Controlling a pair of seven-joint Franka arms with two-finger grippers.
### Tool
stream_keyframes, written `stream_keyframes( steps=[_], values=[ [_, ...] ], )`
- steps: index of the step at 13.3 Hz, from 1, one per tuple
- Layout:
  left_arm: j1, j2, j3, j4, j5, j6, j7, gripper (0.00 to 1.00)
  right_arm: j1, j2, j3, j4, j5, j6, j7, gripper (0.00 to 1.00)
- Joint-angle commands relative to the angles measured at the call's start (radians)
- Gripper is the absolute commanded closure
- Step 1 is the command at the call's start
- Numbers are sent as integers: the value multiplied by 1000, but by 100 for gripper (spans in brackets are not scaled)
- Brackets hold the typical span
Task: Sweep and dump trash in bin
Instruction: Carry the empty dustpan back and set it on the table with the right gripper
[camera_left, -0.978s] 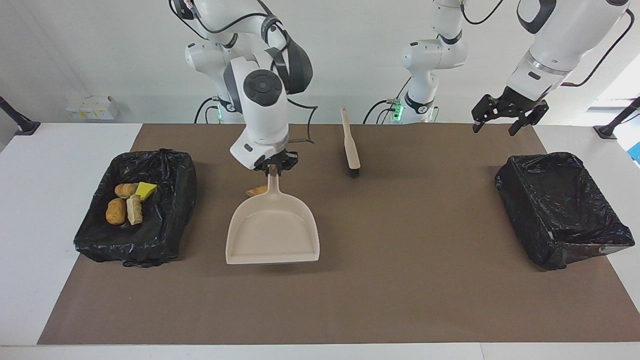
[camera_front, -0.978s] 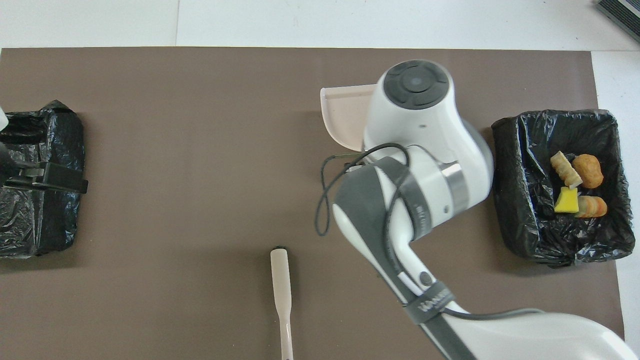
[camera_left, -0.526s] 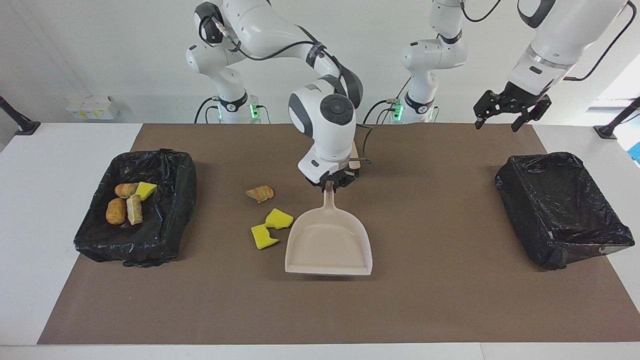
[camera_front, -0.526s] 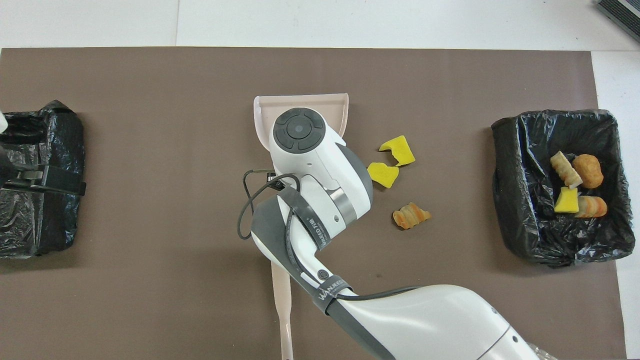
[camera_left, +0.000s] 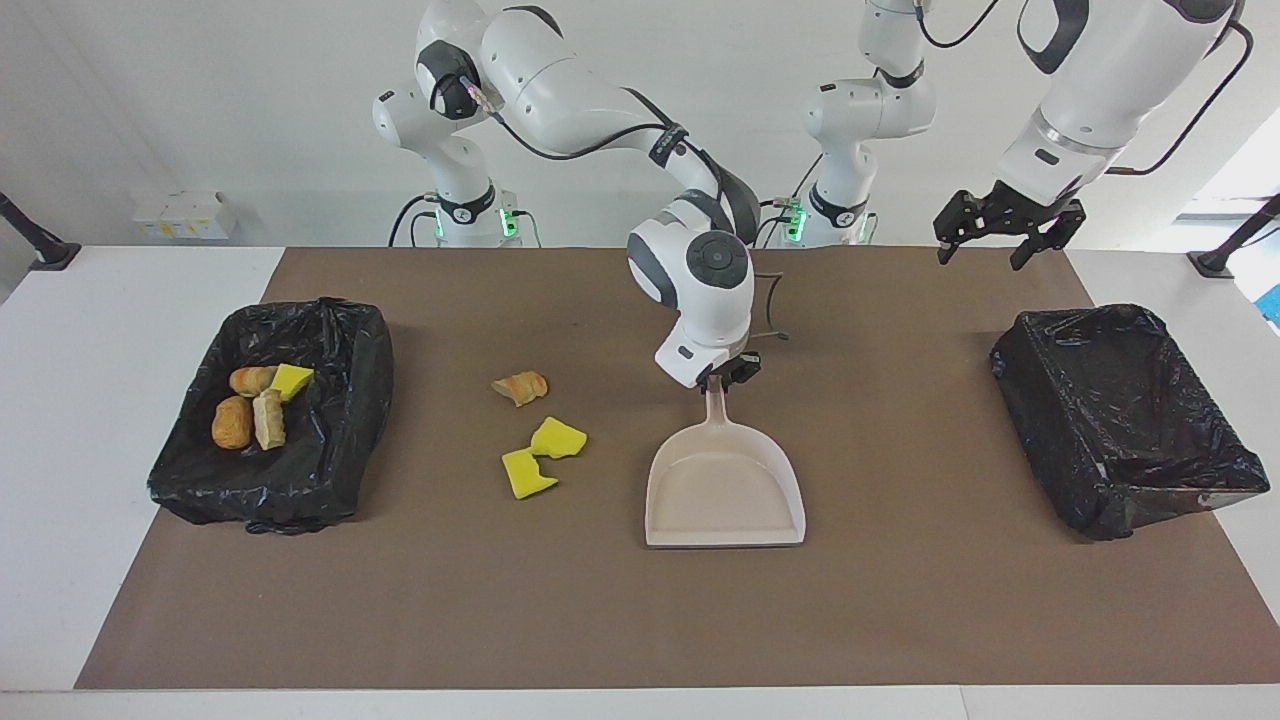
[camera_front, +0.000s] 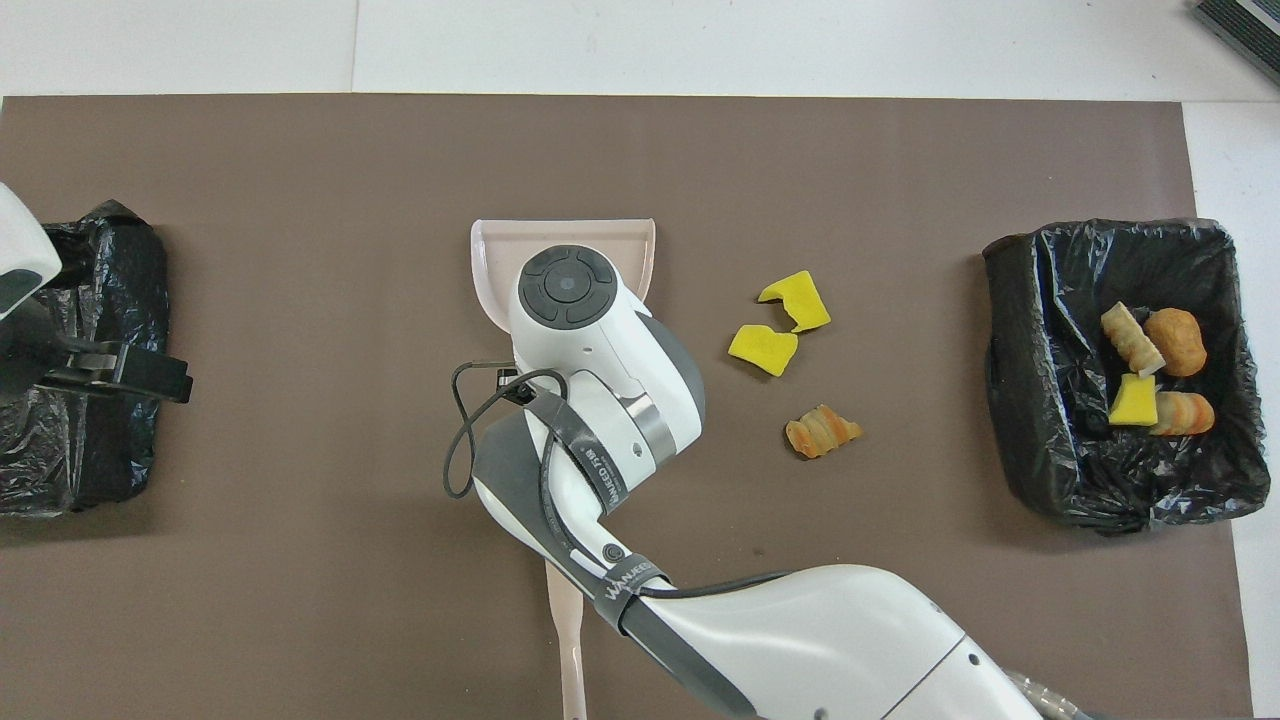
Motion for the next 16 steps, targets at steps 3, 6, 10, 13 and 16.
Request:
stream_keyframes(
  steps=[3, 6, 10, 13, 16],
  values=[
    [-16, -49, 11, -66, 19, 30, 38, 0, -15, -45, 3, 22, 34, -18, 17, 0],
    [-1, -45, 17, -54, 13, 27, 33, 0, -25, -150, 3, -58, 74, -109, 16, 0],
    [1, -42, 19, -46, 13, 25, 27, 0, 26, -360, 5, -335, 147, -116, 20, 0],
    [1, -42, 19, -46, 13, 30, 28, 0, 126, -529, 5, -647, 147, 46, 7, 0],
    [1, -43, 19, -46, 13, 31, 27, 0, 211, -614, 5, -817, 153, 126, 22, 0]
  ],
)
